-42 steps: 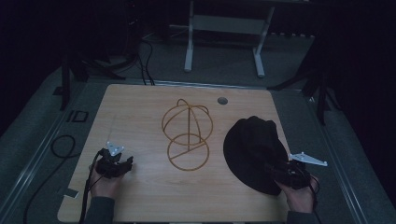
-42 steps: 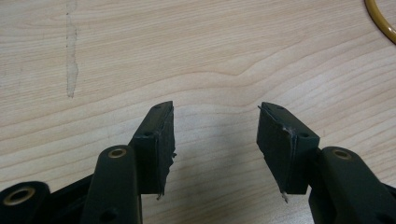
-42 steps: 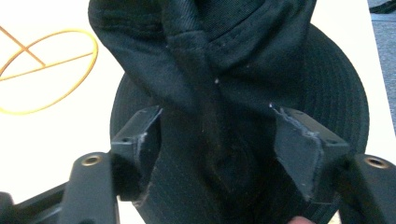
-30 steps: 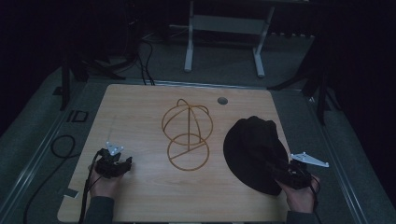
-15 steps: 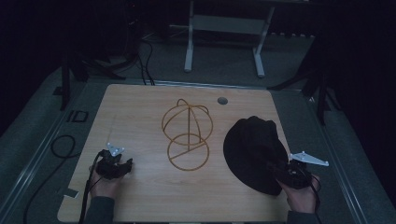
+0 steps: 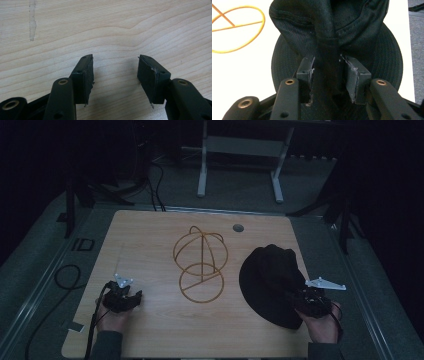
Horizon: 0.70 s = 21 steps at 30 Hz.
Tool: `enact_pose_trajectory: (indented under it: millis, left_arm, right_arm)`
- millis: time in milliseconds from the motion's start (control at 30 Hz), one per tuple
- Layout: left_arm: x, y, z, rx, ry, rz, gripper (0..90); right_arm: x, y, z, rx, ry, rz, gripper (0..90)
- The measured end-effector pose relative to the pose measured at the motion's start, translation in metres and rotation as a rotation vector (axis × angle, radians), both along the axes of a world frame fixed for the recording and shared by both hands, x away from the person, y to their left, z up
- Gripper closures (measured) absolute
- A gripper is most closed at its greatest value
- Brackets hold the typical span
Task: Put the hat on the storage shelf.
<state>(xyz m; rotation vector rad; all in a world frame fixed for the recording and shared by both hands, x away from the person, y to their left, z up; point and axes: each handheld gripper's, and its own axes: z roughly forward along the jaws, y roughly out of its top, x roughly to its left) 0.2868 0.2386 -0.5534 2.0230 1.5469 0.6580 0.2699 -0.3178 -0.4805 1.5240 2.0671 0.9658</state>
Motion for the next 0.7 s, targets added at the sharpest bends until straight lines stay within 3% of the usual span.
enact_pose_trajectory:
  millis: [700]
  left_arm:
    - [-0.001, 0.002, -0.001, -0.013, -0.002, -0.005, 47.9]
  right_arm:
    - [0.027, 0.008, 0.015, -0.103, 0.084, 0.060, 60.7]
